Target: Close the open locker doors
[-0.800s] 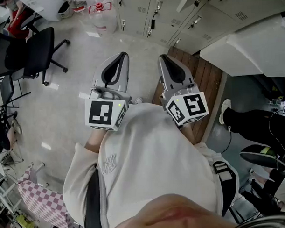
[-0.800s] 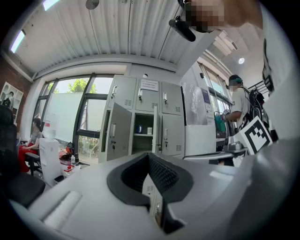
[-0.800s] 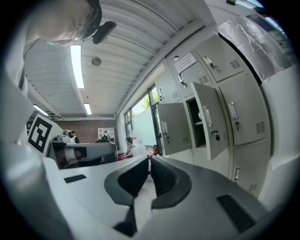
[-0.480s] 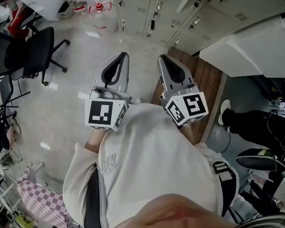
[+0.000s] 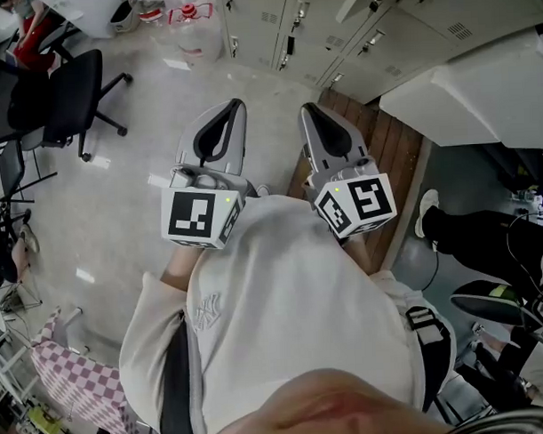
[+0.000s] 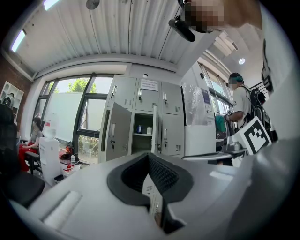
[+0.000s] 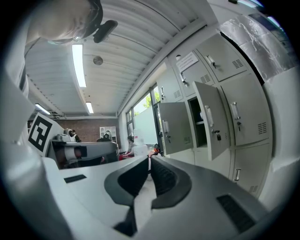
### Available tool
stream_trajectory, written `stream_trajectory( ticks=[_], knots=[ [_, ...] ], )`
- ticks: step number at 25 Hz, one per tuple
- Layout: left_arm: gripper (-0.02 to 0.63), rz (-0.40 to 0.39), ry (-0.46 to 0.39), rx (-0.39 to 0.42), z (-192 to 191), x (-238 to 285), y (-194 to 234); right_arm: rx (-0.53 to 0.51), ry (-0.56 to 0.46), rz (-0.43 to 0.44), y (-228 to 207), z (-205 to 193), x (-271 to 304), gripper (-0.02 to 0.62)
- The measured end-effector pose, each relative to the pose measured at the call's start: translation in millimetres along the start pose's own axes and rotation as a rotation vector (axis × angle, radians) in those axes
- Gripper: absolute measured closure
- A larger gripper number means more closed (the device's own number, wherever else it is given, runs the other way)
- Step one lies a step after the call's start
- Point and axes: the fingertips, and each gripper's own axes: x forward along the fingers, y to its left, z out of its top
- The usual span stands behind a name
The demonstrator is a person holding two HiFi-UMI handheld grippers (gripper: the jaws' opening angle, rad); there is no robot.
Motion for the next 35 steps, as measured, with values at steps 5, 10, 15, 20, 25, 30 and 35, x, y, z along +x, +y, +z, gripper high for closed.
stream_trajectory(
  ticks=[5, 10, 15, 20, 25, 30, 35],
  knots=[
    [0.604, 0.013, 0.019, -0.009, -6.8, 1.1, 8.6, 0.020, -0.013, 0.043, 6.8, -0.7, 8.0, 0.574],
    [0.604, 0.005, 0.024, -0.018, -8.2, 9.6, 30.6, 0.011, 0.013, 0.063, 13.3, -3.3, 34.0, 0.572],
    [0.604, 0.002, 0.013, -0.014, -2.9, 29.0, 70.4, 0.010, 0.019, 0.039, 8.5, -1.6, 74.4, 0.574],
    [0.604, -0.020, 0.005, 0.013, 13.8, 56.2, 115.8, -0.006, -0.001, 0.030, 10.9, 18.1, 128.0, 0.572],
    [0.604, -0.033, -0.004, 0.018, 20.9, 75.7, 154.0, -0.009, -0.016, 0.004, 8.8, 23.3, 165.2, 0.572],
    [0.604, -0.034, 0.007, 0.008, 16.0, 93.9, 175.8, 0.026, -0.009, -0.023, -1.8, 16.5, 185.8, 0.572],
    [0.604, -0.026, 0.014, -0.006, 14.3, 114.2, 188.2, 0.030, 0.000, -0.025, -16.9, 16.5, 202.9, 0.572]
  ],
)
